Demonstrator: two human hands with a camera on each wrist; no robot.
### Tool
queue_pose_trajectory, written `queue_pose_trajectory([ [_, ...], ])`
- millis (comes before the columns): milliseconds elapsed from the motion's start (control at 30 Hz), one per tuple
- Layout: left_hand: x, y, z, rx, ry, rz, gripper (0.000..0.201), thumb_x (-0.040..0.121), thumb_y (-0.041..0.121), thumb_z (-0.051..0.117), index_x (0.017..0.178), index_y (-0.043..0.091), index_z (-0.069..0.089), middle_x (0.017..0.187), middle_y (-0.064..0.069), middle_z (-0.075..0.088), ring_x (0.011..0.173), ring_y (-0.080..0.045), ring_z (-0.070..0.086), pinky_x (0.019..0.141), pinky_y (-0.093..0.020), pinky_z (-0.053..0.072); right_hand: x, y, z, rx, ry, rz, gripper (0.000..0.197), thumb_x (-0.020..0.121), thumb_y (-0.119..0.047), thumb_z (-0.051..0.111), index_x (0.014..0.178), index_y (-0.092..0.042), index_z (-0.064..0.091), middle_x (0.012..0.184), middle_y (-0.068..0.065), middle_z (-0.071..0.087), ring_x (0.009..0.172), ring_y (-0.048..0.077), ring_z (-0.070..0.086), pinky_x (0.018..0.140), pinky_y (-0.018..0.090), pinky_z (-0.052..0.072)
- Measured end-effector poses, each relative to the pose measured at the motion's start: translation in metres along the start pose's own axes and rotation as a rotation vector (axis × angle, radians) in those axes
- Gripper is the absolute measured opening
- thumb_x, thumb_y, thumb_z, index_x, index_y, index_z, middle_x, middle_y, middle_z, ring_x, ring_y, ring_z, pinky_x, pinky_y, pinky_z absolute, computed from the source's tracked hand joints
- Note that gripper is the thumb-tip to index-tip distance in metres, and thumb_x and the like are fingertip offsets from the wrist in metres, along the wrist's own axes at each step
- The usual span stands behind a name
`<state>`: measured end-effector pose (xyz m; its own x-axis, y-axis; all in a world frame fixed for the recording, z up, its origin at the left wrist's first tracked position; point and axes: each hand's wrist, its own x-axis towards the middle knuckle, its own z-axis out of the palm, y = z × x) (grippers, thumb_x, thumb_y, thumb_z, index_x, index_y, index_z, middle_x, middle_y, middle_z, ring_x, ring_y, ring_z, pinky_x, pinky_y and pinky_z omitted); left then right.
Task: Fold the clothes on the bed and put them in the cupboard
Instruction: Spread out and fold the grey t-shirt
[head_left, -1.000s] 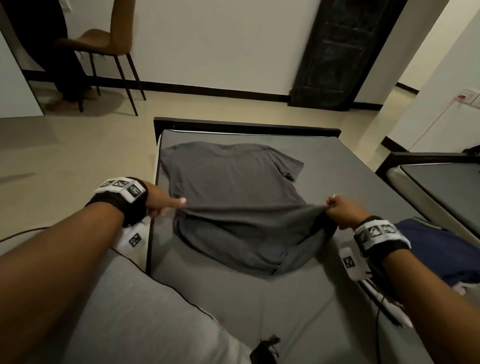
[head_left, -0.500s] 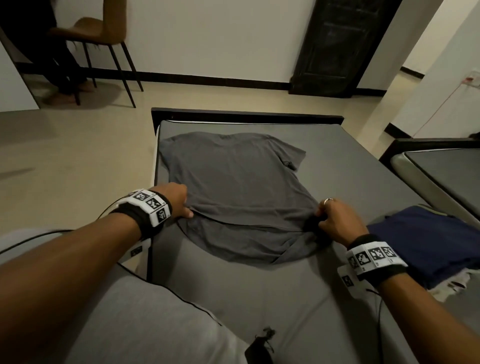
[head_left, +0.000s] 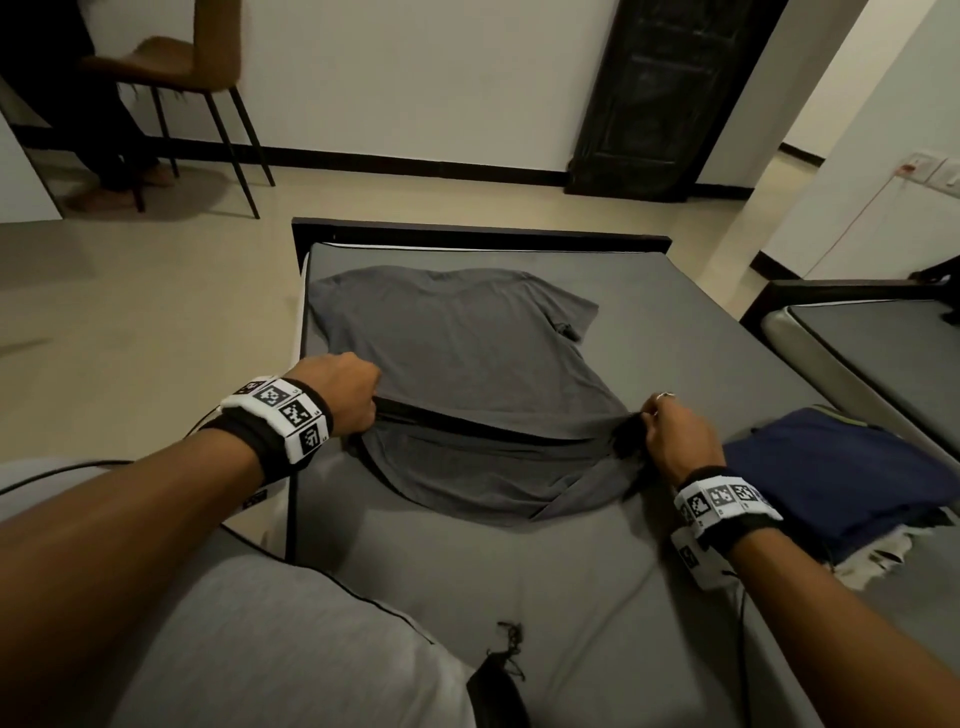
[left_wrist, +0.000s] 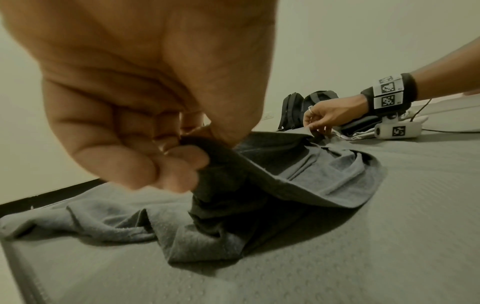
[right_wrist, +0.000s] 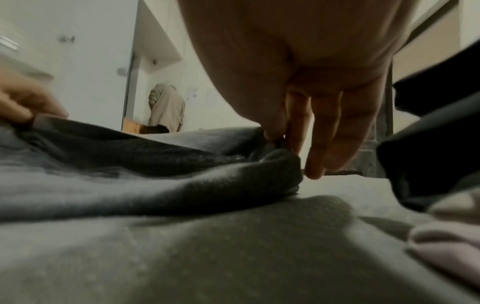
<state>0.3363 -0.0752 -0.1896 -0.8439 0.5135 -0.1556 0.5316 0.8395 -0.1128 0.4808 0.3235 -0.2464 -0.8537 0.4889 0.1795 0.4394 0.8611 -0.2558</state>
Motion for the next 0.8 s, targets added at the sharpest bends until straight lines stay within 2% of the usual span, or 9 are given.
queue_pose_trajectory([
  [100,-0.009,-0.005,-0.006,-0.047,-0.022,-0.006,0.009,0.084,0.028,0.053,0.087,0.020,0.053,0.102,-0.013,0.066,0.091,-0.034,0.066,0.069,-0.031,0.045,0.008,0.005,-0.002,0.340,0.029,0.143,0.007,0.100,-0.013,0.052,0.099,-0.015,0.058,0.095,0.009,0.061,0.086,0.029,0.058,0.077,0.036,0.047],
  [233,-0.023,-0.016,-0.010,-0.260,-0.139,0.052,0.007,0.086,0.022,0.059,0.085,0.015,0.057,0.081,-0.006,0.064,0.056,-0.015,0.058,0.050,-0.027,0.048,0.005,0.000,-0.009,1.012,-0.047,0.433,0.023,0.100,-0.004,0.044,0.092,-0.022,0.055,0.091,0.014,0.056,0.074,0.025,0.053,0.064,0.031,0.044],
  [300,-0.032,-0.022,-0.008,-0.334,-0.214,0.087,0.007,0.085,0.017,0.064,0.085,0.018,0.057,0.077,-0.003,0.062,0.052,-0.017,0.061,0.052,-0.033,0.057,-0.001,-0.006,-0.016,1.176,-0.090,0.491,0.019,0.106,-0.014,0.041,0.096,-0.021,0.055,0.090,0.010,0.053,0.073,0.020,0.051,0.064,0.031,0.044],
  [333,-0.036,-0.024,-0.005,-0.367,-0.247,0.097,0.010,0.084,0.014,0.066,0.085,0.020,0.058,0.078,-0.004,0.062,0.056,-0.023,0.065,0.055,-0.036,0.059,-0.004,-0.007,-0.017,1.191,-0.119,0.471,0.017,0.106,-0.029,0.045,0.097,-0.020,0.056,0.092,0.010,0.055,0.076,0.022,0.054,0.069,0.033,0.047],
  [400,-0.045,-0.027,0.000,-0.414,-0.281,0.094,0.013,0.083,0.010,0.069,0.085,0.021,0.061,0.081,-0.007,0.063,0.068,-0.034,0.069,0.059,-0.042,0.061,-0.013,-0.006,-0.021,1.111,-0.189,0.355,0.042,0.087,-0.059,0.066,0.098,-0.020,0.058,0.094,0.013,0.058,0.082,0.026,0.057,0.076,0.037,0.048],
  [433,-0.048,-0.029,0.001,-0.419,-0.280,0.092,0.014,0.083,0.009,0.069,0.085,0.020,0.061,0.080,-0.007,0.063,0.070,-0.036,0.069,0.060,-0.044,0.061,-0.017,-0.004,-0.023,1.009,-0.219,0.283,0.051,0.077,-0.060,0.076,0.104,-0.021,0.058,0.098,0.010,0.060,0.083,0.024,0.060,0.075,0.036,0.050],
  [533,-0.056,-0.029,0.002,-0.395,-0.230,0.090,0.014,0.082,0.008,0.066,0.082,0.020,0.058,0.076,-0.004,0.061,0.064,-0.031,0.068,0.058,-0.041,0.059,-0.024,0.003,-0.026,0.655,-0.264,0.030,0.055,0.073,-0.026,0.089,0.114,-0.023,0.052,0.102,0.002,0.059,0.085,0.020,0.063,0.067,0.028,0.053],
  [633,-0.062,-0.026,-0.003,-0.299,-0.083,0.110,0.018,0.079,0.012,0.065,0.074,0.021,0.050,0.070,-0.003,0.058,0.061,-0.025,0.057,0.058,-0.037,0.050,-0.029,0.001,-0.021,0.346,-0.127,-0.088,0.035,0.079,-0.006,0.074,0.098,-0.025,0.051,0.088,0.001,0.061,0.078,0.026,0.063,0.062,0.029,0.048],
  [800,-0.074,-0.018,-0.015,-0.285,0.044,0.147,0.023,0.073,0.007,0.059,0.065,0.017,0.040,0.059,-0.003,0.047,0.055,-0.024,0.041,0.052,-0.033,0.035,-0.040,-0.004,-0.020,0.256,0.122,-0.063,0.011,0.089,-0.014,0.047,0.091,-0.021,0.055,0.100,0.006,0.056,0.085,0.025,0.055,0.078,0.042,0.049],
])
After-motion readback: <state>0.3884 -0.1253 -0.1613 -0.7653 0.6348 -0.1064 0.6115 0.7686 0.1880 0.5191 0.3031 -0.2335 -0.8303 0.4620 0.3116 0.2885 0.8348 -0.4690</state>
